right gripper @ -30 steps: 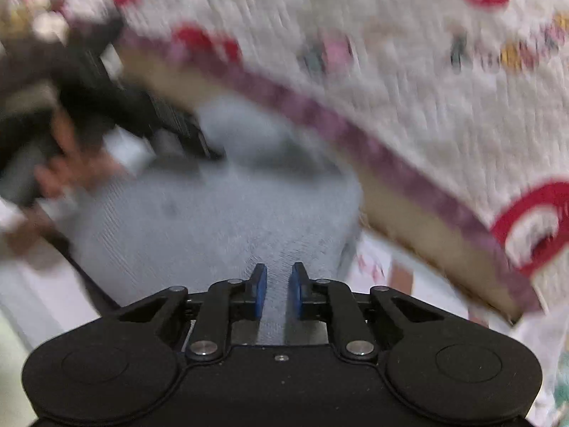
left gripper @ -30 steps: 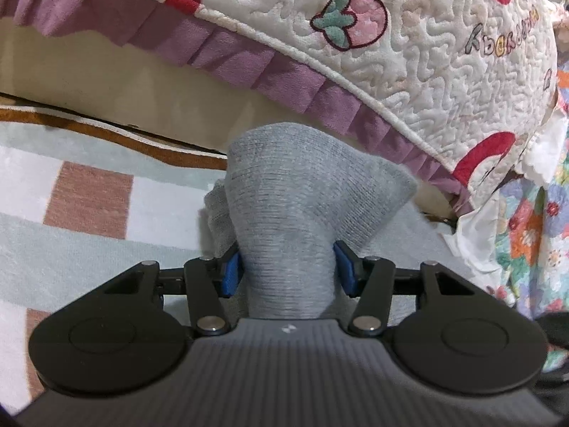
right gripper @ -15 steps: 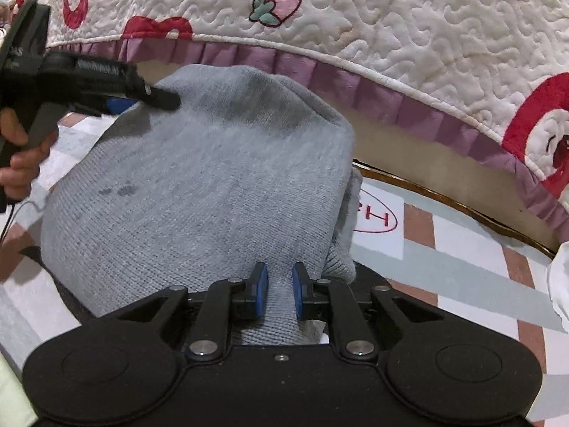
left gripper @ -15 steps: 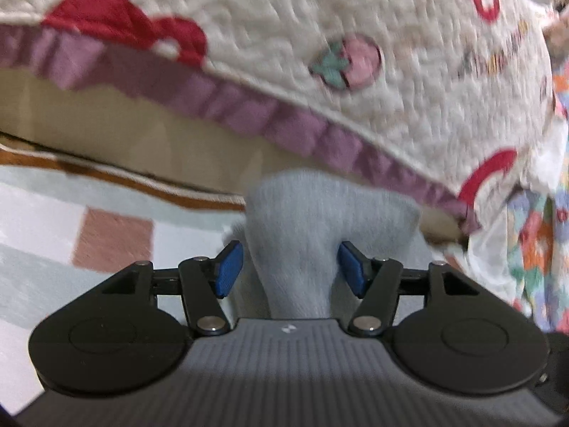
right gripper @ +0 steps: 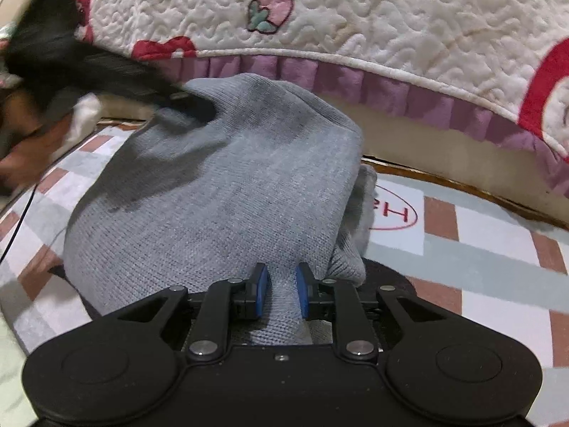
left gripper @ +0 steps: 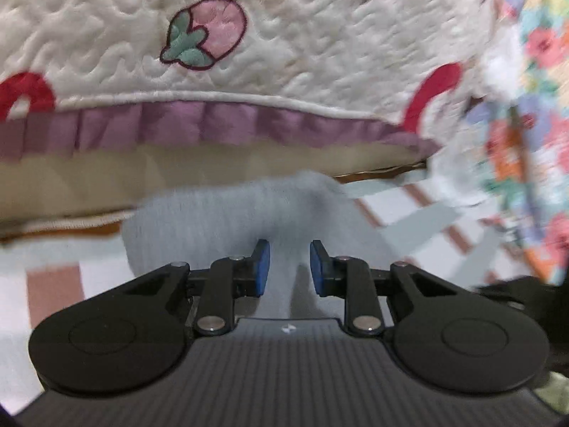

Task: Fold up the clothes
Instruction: 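Press the folded sweater flat with both open grippers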

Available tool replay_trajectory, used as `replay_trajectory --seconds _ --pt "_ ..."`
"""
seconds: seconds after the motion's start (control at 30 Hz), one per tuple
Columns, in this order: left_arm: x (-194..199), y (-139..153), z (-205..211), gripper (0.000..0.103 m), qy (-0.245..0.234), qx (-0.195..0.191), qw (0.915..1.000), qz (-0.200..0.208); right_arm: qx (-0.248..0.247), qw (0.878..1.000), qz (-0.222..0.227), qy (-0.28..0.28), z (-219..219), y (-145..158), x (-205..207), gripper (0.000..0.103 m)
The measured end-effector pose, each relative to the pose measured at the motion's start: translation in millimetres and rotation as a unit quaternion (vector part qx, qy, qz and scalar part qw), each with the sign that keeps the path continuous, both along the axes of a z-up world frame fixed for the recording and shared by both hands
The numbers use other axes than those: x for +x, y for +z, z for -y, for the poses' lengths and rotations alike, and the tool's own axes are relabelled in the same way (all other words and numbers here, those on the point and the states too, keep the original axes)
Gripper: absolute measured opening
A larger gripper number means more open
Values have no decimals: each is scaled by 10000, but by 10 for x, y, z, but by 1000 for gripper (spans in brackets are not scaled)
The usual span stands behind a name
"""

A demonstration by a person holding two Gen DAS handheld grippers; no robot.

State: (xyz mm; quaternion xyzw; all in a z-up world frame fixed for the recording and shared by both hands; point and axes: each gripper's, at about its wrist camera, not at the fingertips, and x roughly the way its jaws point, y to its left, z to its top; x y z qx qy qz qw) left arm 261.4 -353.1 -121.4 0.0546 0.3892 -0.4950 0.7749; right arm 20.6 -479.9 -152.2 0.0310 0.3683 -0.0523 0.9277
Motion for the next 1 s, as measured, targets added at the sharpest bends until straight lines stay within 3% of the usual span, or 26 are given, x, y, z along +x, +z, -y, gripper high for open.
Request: replay_trajectory --seconds 0.07,0.23,0.3,0.37,0.5,0.6,0.67,0.87,1.0 --pt "225 -136 145 2 63 375 9990 -218 175 9998 -4 89 100 125 68 21" --pt "350 -212 155 3 164 329 9988 -321 309 9988 254 266 249 456 351 25" --pt "407 -240 148 3 319 239 9985 -370 -78 9982 -21 594 215 412 593 49" --pt "464 -261 163 3 452 233 9981 -341 -398 9952 -312 844 204 309 829 52" --pt "597 -285 217 3 586 279 9972 -372 913 9934 -500 470 606 -12 1108 59" --pt "674 -317 169 3 613 145 9959 -647 1865 9814 -449 45 861 -116 1098 59" --pt "701 -348 129 3 638 26 9943 -857 2236 9732 -524 -105 925 -149 1035 59" --pt "709 -413 20 4 700 -302 9908 -1115 2139 9735 -807 62 842 -83 903 61" --pt "625 -375 -96 3 582 -513 9916 -1034 1942 9771 -841 209 792 53 835 61"
